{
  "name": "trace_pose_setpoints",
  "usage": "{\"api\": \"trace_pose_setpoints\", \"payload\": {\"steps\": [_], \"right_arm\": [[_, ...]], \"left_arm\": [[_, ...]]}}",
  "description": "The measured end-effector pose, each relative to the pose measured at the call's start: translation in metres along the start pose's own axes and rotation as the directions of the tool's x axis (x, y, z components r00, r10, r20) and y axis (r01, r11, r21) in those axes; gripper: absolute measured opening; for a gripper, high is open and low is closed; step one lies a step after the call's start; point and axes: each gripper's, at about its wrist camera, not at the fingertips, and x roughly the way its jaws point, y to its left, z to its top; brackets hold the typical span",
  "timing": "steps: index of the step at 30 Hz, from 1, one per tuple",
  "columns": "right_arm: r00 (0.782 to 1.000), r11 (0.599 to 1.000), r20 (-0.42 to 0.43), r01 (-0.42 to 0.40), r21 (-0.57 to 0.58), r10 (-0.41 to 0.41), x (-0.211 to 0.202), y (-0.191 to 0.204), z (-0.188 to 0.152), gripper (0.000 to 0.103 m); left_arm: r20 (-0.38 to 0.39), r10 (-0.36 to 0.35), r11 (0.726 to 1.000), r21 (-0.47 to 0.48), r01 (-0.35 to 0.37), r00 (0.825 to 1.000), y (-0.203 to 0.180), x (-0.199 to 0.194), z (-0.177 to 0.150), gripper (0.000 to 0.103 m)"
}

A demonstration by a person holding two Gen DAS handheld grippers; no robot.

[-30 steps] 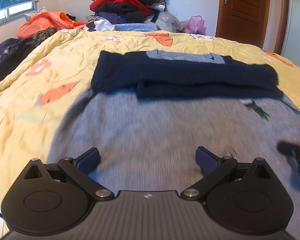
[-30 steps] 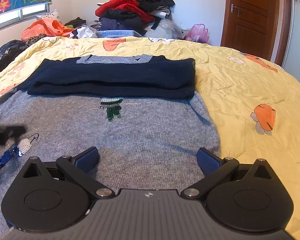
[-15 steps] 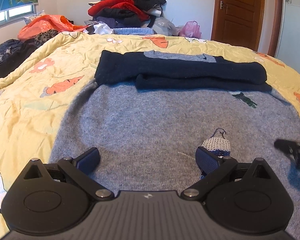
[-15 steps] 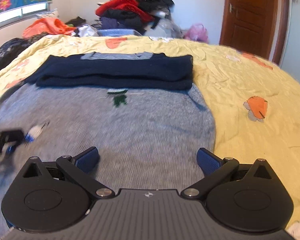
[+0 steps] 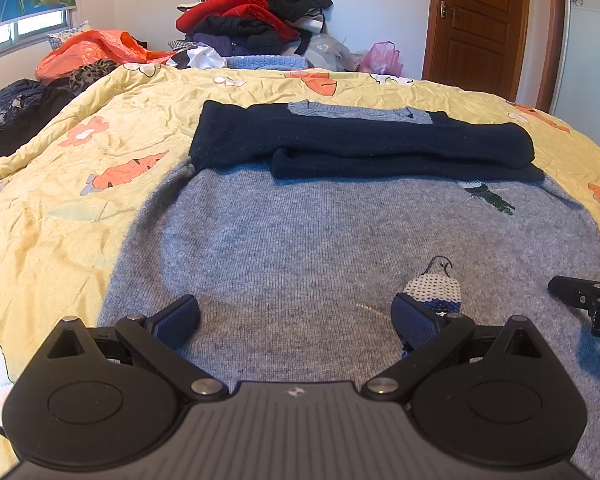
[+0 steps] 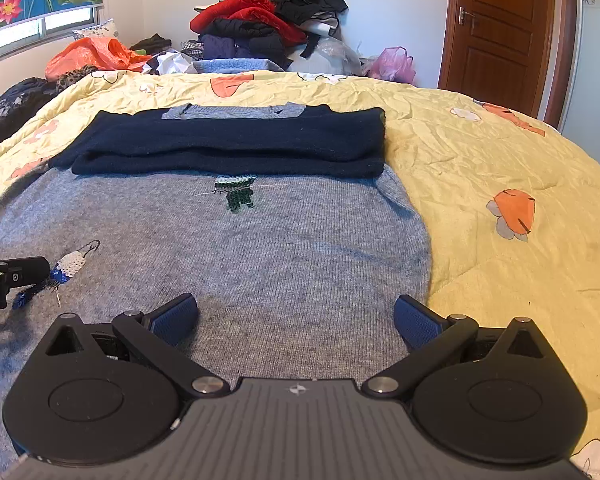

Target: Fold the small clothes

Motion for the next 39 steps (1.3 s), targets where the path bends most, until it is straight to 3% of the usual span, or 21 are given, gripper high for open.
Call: {"api": "trace_pose_setpoints", "payload": {"steps": [26,39], "right_arm": [[1.0,1.0,-0.001,0.008,0.002,-0.008,-0.001,0.0,0.0,0.103],[1.0,1.0,-0.005,0.021,0.015,-0.021,-0.023,0.003,-0.017,0.103]], "left_arm": [[0.001,-0.001,1.0,-0.003,0.001,1.0,0.0,-0.001,0.0,0.103],[0.001,-0.001,1.0,-0.003,0.001,1.0,0.0,-0.001,0.0,0.103]]}}
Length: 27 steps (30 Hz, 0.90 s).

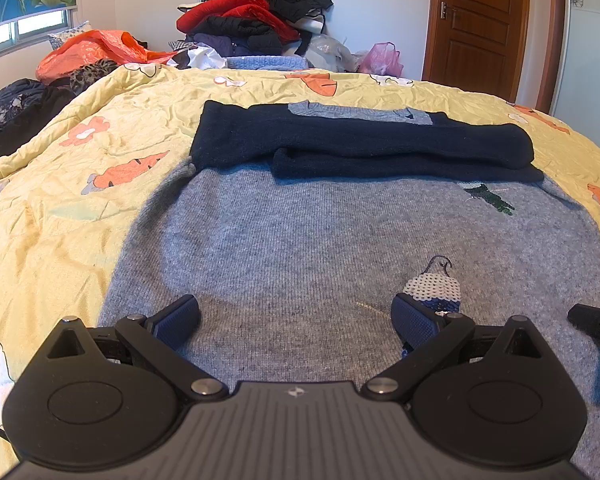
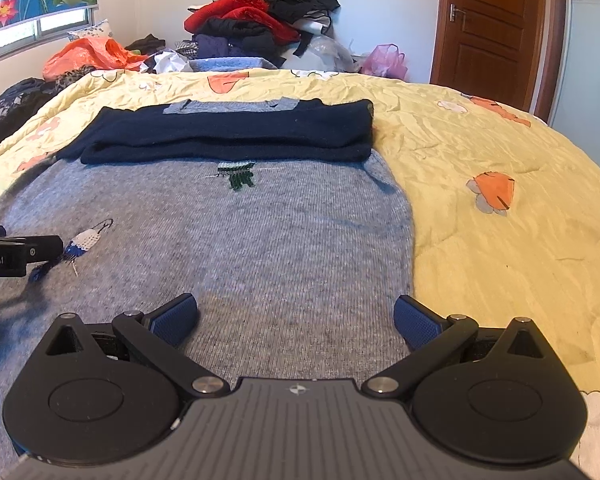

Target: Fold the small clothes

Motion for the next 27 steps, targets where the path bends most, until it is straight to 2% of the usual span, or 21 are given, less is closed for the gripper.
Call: {"api": "trace_pose_setpoints", "payload": {"steps": [13,27], "right_arm": [[1.0,1.0,0.001,0.001,0.0,-0.001,0.001,0.002,0.0,0.103],[1.0,1.0,0.002,0.002,0.0,-0.002,0.001,0.001,0.0,0.103]], "left_arm": [[-0.012,0.015,1.0,0.014,-0.015,1.0,0.0,-0.006,-0.003,0.103],[-0.029,0.055,0.998,0.045,-0.054,0.998,0.019,-0.087,-0.066,0.103]]}}
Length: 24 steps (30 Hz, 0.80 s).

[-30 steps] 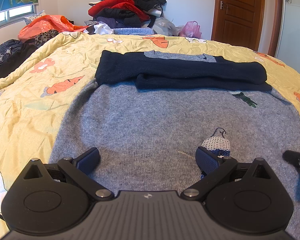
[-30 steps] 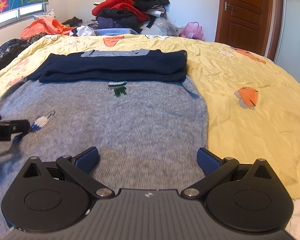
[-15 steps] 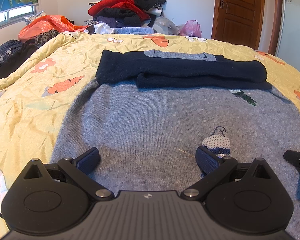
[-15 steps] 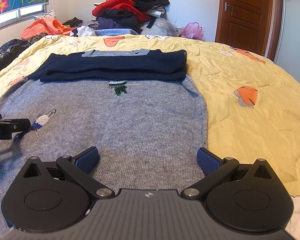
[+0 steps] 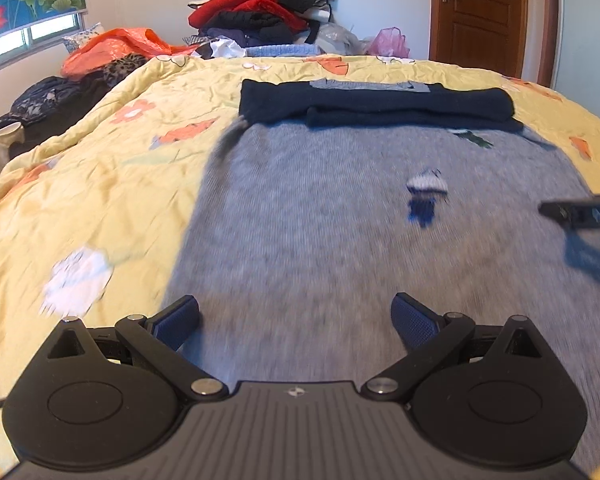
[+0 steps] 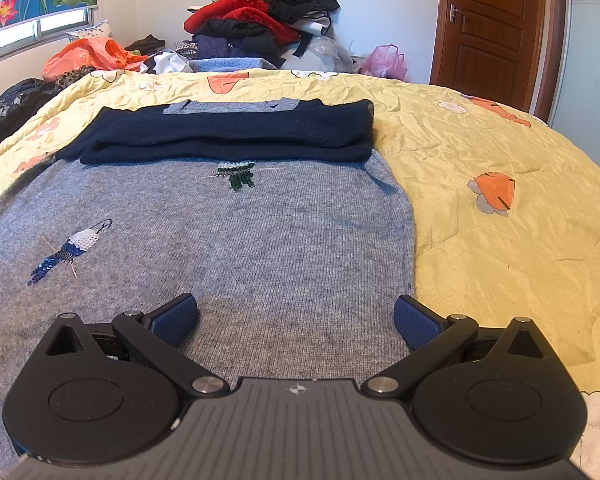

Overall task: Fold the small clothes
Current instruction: 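Grasp the grey sweater hem with the left tool and lift it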

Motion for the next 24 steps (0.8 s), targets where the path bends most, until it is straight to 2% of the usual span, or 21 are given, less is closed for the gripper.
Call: {"api": "trace_pose_setpoints", "payload": {"steps": [9,14,24], "right_arm": [[1.0,1.0,0.0,0.0,0.001,0.0,0.0,0.0,0.0,0.103],[1.0,1.0,0.0,0.0,0.001,0.0,0.0,0.0,0.0,0.103],[1.0,1.0,0.001,0.0,0.001,0.0,0.0,0.0,0.0,0.103]], "left_arm": [[-0.03,-0.013,0.999,0.031,0.014,0.999,0.003,-0.025,-0.016,0.103],[-0.047,0.018,0.998,0.064,-0.015,0.999,0.013,-0.034,-0.021,0.103],[-0.077,0.033,0.999,-0.013,-0.034,0.996,0.032,-0.044,-0.027,0.103]]}}
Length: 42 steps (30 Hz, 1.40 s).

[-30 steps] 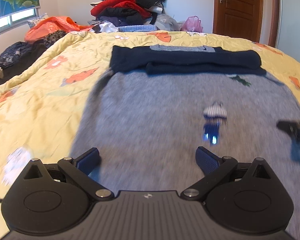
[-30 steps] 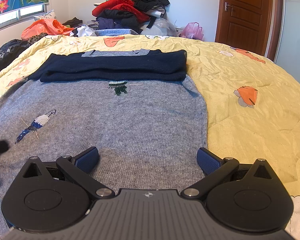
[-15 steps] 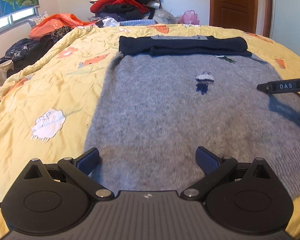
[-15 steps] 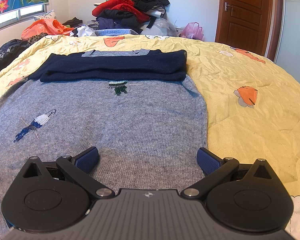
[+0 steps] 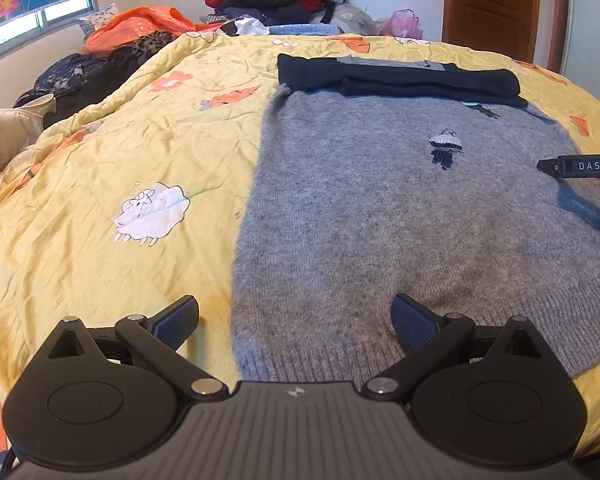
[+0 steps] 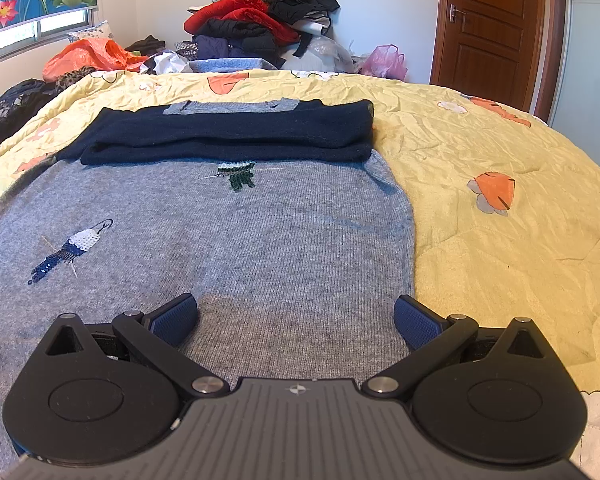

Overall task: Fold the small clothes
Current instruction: 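Grasp the grey sweater hem with the left tool and lift it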

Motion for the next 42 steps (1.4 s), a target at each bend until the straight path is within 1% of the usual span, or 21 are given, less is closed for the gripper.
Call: {"api": "trace_pose_setpoints", "payload": {"steps": [3,5,9,12,14,18,21,23,24,25,26,27,28,30,32,33,35,38,39,40,42], "right_arm": [[1.0,1.0,0.0,0.0,0.0,0.0,0.0,0.0,0.0,0.103],[1.0,1.0,0.0,-0.001,0.0,0.001,0.0,0.0,0.0,0.103],[0.999,0.999,-0.007,-0.037,0.009,0.037,-0.008,-0.004,-0.001,0.103],[0.993,0.993,-0.026,-0.117,0.026,0.117,-0.026,-0.014,-0.007,0.103],[0.986,0.986,-0.032,-0.159,0.038,0.161,-0.041,-0.022,-0.015,0.103],[0.976,0.976,-0.056,-0.204,0.072,0.208,-0.068,-0.038,-0.028,0.103],[0.966,0.96,-0.061,-0.243,0.138,0.253,-0.085,-0.056,-0.035,0.103],[0.961,0.949,-0.067,-0.25,0.191,0.267,-0.093,-0.068,-0.037,0.103],[0.959,0.943,-0.072,-0.254,0.217,0.275,-0.096,-0.073,-0.037,0.103],[0.956,0.935,-0.073,-0.259,0.243,0.284,-0.099,-0.08,-0.037,0.103],[0.952,0.925,-0.069,-0.27,0.269,0.298,-0.101,-0.086,-0.037,0.103],[0.945,0.909,-0.062,-0.288,0.3,0.32,-0.103,-0.093,-0.037,0.103],[0.936,0.89,-0.06,-0.307,0.337,0.346,-0.104,-0.101,-0.038,0.103],[0.921,0.842,-0.061,-0.322,0.433,0.384,-0.101,-0.119,-0.041,0.103],[0.899,0.769,-0.059,-0.335,0.544,0.433,-0.097,-0.138,-0.045,0.103],[0.883,0.73,-0.066,-0.34,0.593,0.465,-0.093,-0.145,-0.049,0.102],[0.855,0.678,-0.052,-0.37,0.636,0.515,-0.091,-0.151,-0.056,0.102],[0.809,0.625,-0.049,-0.412,0.663,0.586,-0.09,-0.15,-0.062,0.101],[0.787,0.605,-0.053,-0.427,0.672,0.614,-0.089,-0.148,-0.063,0.1],[0.77,0.596,-0.058,-0.441,0.672,0.635,-0.089,-0.145,-0.064,0.099],[0.742,0.598,-0.083,-0.463,0.655,0.665,-0.091,-0.135,-0.067,0.094]], "left_arm": [[-0.029,-0.046,0.999,-0.02,0.046,0.999,0.0,-0.002,0.0,0.103],[-0.052,-0.121,0.991,-0.06,0.118,0.991,0.0,-0.004,0.0,0.103],[-0.069,-0.264,0.959,-0.13,0.253,0.962,0.002,-0.007,0.002,0.103],[-0.081,-0.33,0.932,-0.183,0.311,0.941,0.01,-0.006,0.002,0.103],[-0.082,-0.385,0.904,-0.236,0.357,0.919,0.02,-0.006,0.002,0.103],[-0.072,-0.484,0.828,-0.36,0.43,0.872,0.038,0.0,0.007,0.103],[-0.045,-0.54,0.758,-0.459,0.463,0.84,0.054,0.008,0.01,0.102],[-0.019,-0.56,0.716,-0.513,0.473,0.828,0.065,0.012,0.011,0.102],[-0.005,-0.566,0.7,-0.53,0.478,0.824,0.07,0.013,0.012,0.099],[0.0,-0.569,0.692,-0.54,0.478,0.823,0.073,0.014,0.013,0.089],[-0.005,-0.572,0.689,-0.544,0.478,0.82,0.074,0.016,0.014,0.081],[-0.021,-0.575,0.693,-0.543,0.474,0.818,0.074,0.019,0.016,0.065],[-0.045,-0.571,0.707,-0.534,0.464,0.819,0.072,0.021,0.017,0.061],[-0.062,-0.558,0.738,-0.494,0.46,0.828,0.066,0.02,0.018,0.061],[-0.071,-0.552,0.757,-0.46,0.464,0.831,0.061,0.019,0.018,0.061],[-0.073,-0.553,0.761,-0.449,0.468,0.83,0.06,0.019,0.018,0.061],[-0.079,-0.575,0.753,-0.442,0.488,0.815,0.058,0.018,0.016,0.061],[-0.092,-0.607,0.742,-0.422,0.521,0.79,0.053,0.019,0.014,0.061],[-0.094,-0.615,0.738,-0.418,0.529,0.783,0.052,0.019,0.013,0.061],[-0.093,-0.616,0.738,-0.414,0.533,0.782,0.052,0.019,0.013,0.061],[-0.092,-0.621,0.732,-0.423,0.534,0.779,0.053,0.019,0.013,0.061]]}}
